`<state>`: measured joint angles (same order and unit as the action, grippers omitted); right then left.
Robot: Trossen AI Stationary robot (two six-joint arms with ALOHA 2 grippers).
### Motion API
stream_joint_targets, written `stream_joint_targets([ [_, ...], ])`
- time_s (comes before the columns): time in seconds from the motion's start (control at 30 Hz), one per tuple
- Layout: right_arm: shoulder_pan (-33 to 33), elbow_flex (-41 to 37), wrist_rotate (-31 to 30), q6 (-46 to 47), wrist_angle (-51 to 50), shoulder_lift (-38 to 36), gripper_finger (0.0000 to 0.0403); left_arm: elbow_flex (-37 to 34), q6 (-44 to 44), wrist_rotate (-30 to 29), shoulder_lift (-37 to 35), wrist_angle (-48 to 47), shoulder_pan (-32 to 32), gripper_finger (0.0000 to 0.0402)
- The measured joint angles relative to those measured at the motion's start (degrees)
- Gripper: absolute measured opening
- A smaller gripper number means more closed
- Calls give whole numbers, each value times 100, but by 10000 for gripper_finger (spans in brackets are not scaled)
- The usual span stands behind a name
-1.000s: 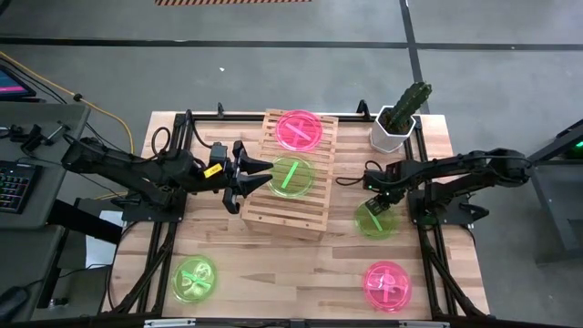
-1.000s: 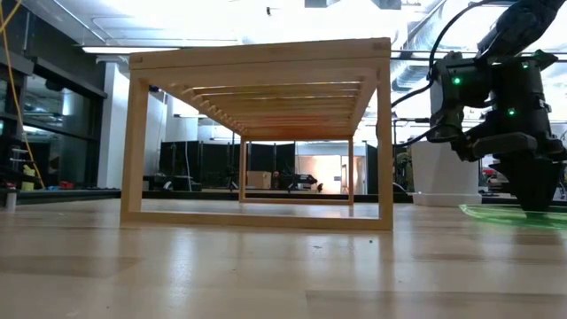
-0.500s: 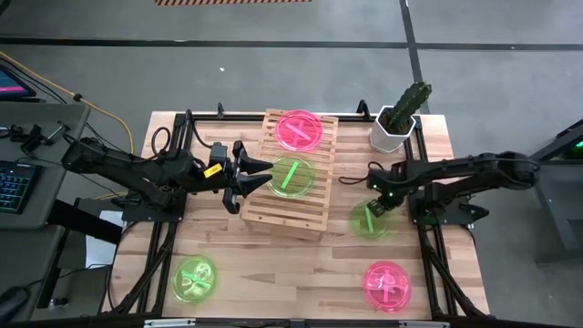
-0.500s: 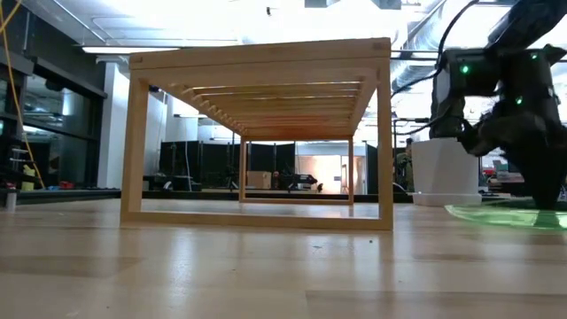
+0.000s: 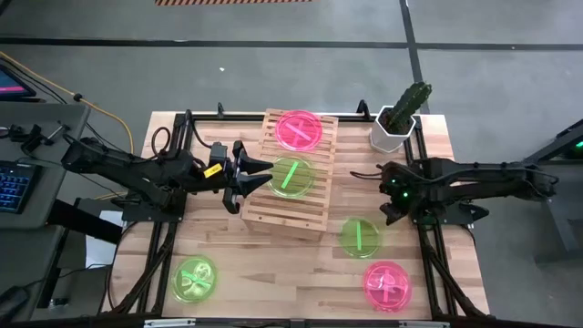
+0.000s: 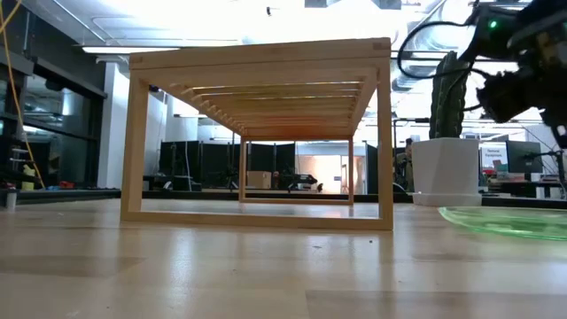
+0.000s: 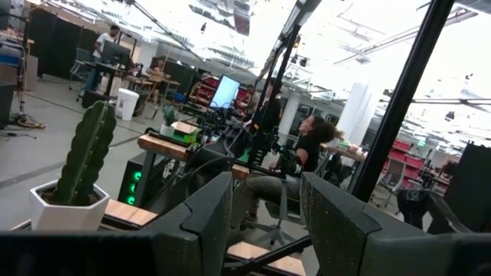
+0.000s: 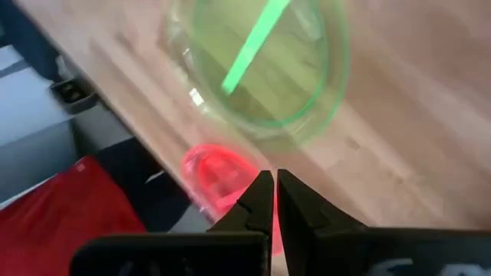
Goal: Place and stack plates onto a shelf
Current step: Stack the top green transparent plate on top of the other green transparent plate on the shelf
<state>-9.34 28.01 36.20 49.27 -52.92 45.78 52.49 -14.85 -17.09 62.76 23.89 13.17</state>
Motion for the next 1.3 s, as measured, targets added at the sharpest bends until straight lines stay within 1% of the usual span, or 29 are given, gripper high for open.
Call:
stream_joint_targets([
  [0.03,0,0,90,28,-32,-101,0,0,0,1,1,-4,-2,145],
  [0.1,1,4,83,102,-180,-245,0,0,0,1,2,-2,-2,145],
  [0.23,6,7,-316,429,-74,-343,0,0,2,-1,1,-5,-2,145],
  [0.37,193,7,-1079,987,281,-334,0,0,2,-1,1,-7,-1,145],
  [0.5,560,7,-1829,1451,751,-330,0,0,2,-1,0,-8,0,145],
  [0.6,894,7,-2530,1843,910,-330,0,0,2,-1,0,-8,-2,145],
  [0.67,1127,-12,-2860,2040,974,-332,4,0,2,-1,0,-6,-2,145],
  [0.77,1477,-271,-3033,2410,1301,-346,30,0,7,-1,0,-7,-1,145],
  [0.87,1861,-604,-3232,2809,1795,-346,80,0,44,-1,0,-8,0,145],
  [0.97,2197,-808,-3818,3132,2043,-343,133,0,44,-1,0,-8,-2,145],
  [1.07,2437,-881,-4425,3326,2100,-338,173,0,44,-1,0,-7,0,145],
  [1.17,2631,-1038,-4838,3594,2111,-335,191,0,44,-4,2,-8,-2,145],
  [1.3,2880,-1408,-5005,3843,2650,-332,194,0,46,-9,1,-6,-2,145],
])
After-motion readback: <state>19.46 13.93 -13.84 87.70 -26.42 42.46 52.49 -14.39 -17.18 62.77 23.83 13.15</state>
